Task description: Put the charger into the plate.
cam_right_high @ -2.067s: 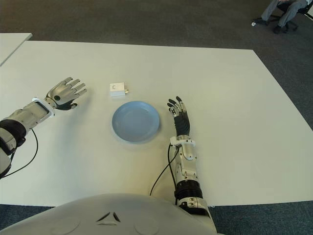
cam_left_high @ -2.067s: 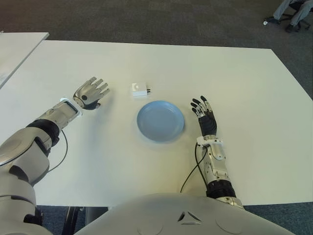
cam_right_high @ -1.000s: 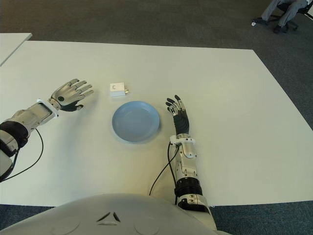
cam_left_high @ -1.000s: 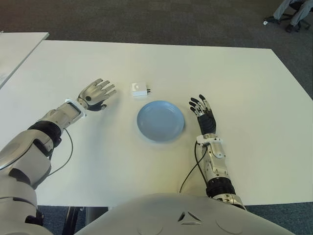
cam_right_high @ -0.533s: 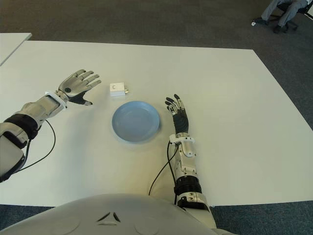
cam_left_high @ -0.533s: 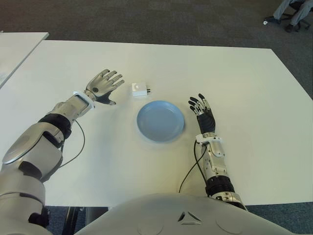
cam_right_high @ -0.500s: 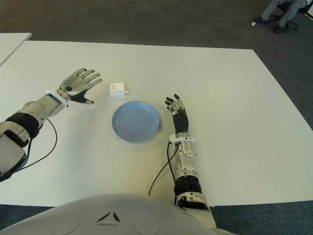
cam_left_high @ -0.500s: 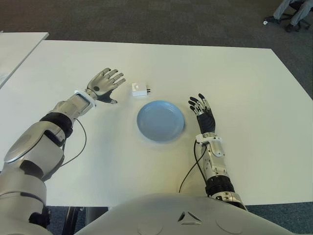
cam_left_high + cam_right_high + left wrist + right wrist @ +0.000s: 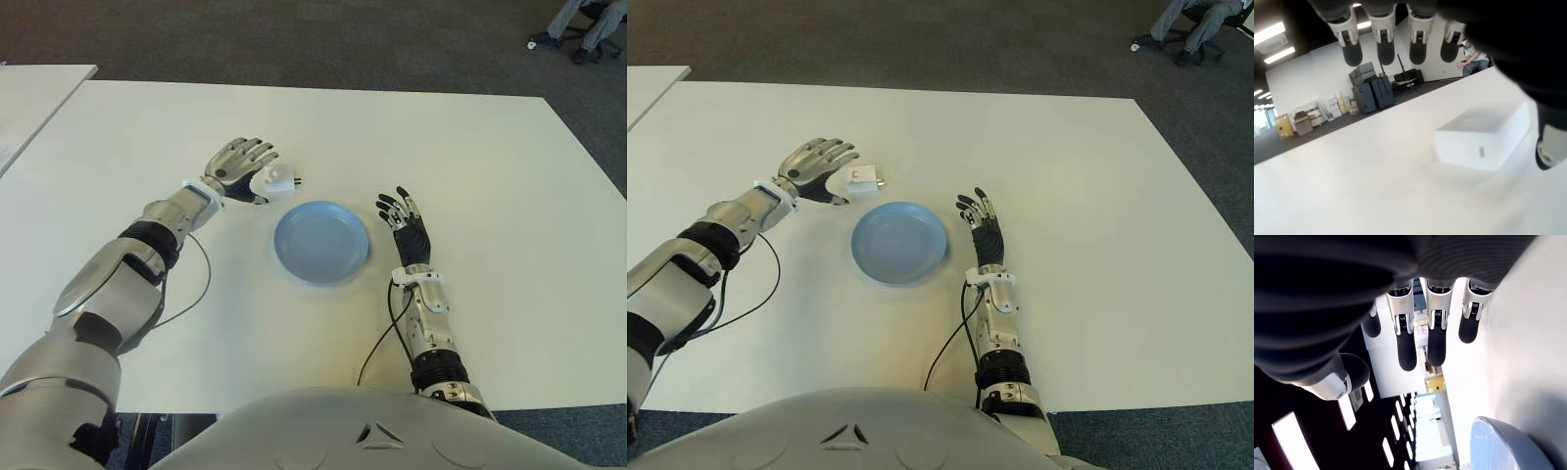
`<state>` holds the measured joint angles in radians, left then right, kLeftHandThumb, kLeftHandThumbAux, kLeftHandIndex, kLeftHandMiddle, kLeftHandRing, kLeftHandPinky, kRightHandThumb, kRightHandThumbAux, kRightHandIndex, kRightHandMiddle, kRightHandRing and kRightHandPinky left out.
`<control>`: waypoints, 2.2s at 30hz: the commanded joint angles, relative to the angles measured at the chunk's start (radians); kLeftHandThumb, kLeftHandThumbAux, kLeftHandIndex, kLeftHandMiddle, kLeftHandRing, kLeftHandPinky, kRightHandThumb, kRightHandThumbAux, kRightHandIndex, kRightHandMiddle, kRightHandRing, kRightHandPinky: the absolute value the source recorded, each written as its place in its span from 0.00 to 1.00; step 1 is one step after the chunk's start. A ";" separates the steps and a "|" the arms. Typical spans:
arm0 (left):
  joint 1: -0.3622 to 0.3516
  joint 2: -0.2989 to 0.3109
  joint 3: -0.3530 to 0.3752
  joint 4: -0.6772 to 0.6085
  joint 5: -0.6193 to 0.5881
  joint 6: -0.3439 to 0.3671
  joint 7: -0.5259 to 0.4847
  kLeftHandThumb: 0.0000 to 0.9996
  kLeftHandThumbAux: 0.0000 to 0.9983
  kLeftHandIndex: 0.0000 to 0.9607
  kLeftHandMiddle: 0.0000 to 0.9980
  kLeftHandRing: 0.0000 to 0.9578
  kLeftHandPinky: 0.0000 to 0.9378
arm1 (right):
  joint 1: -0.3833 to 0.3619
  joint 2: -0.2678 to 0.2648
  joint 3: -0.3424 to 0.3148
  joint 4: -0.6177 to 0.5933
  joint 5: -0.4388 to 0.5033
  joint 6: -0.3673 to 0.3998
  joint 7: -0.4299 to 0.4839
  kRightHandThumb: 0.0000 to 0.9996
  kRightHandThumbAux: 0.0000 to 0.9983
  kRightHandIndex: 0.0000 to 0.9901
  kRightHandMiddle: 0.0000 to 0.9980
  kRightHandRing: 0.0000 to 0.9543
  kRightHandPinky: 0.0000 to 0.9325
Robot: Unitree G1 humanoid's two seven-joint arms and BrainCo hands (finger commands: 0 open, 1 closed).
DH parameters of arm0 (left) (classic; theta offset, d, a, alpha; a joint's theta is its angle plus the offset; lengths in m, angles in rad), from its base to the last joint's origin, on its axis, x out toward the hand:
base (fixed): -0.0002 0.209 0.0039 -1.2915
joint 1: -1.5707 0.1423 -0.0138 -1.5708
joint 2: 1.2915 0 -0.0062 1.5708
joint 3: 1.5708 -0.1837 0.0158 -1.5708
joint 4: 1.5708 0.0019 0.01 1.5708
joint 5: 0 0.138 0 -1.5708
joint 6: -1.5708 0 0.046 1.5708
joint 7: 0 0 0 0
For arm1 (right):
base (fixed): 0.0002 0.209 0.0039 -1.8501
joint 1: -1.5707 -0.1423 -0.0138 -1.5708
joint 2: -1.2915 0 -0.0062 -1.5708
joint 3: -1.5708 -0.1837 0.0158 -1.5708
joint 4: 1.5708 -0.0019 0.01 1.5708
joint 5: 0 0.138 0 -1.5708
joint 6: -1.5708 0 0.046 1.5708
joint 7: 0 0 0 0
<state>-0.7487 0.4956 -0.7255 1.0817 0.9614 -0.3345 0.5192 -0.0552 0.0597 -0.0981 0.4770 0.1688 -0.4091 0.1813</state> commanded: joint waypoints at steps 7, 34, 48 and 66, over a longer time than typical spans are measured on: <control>-0.018 -0.070 0.015 0.057 -0.037 -0.017 -0.058 0.00 0.49 0.00 0.00 0.00 0.00 | 0.003 0.024 0.002 0.025 0.011 0.029 -0.012 0.00 0.53 0.08 0.26 0.23 0.16; -0.006 -0.144 -0.005 0.115 -0.046 -0.013 -0.146 0.00 0.48 0.00 0.00 0.00 0.00 | 0.008 0.034 0.023 0.018 0.008 0.030 -0.030 0.00 0.53 0.08 0.25 0.22 0.15; 0.012 -0.136 -0.009 0.109 -0.058 0.002 -0.199 0.00 0.49 0.00 0.00 0.00 0.00 | 0.012 0.035 0.028 0.014 0.011 0.026 -0.040 0.00 0.53 0.08 0.25 0.21 0.16; 0.082 -0.071 -0.012 0.093 -0.068 -0.034 -0.222 0.00 0.52 0.00 0.00 0.00 0.00 | 0.021 0.028 0.029 -0.003 0.017 0.036 -0.042 0.00 0.53 0.08 0.24 0.21 0.15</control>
<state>-0.7248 0.3971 -0.7255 1.1595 0.8857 -0.3638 0.3477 -0.0497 0.0605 -0.0659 0.4677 0.1709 -0.3991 0.1414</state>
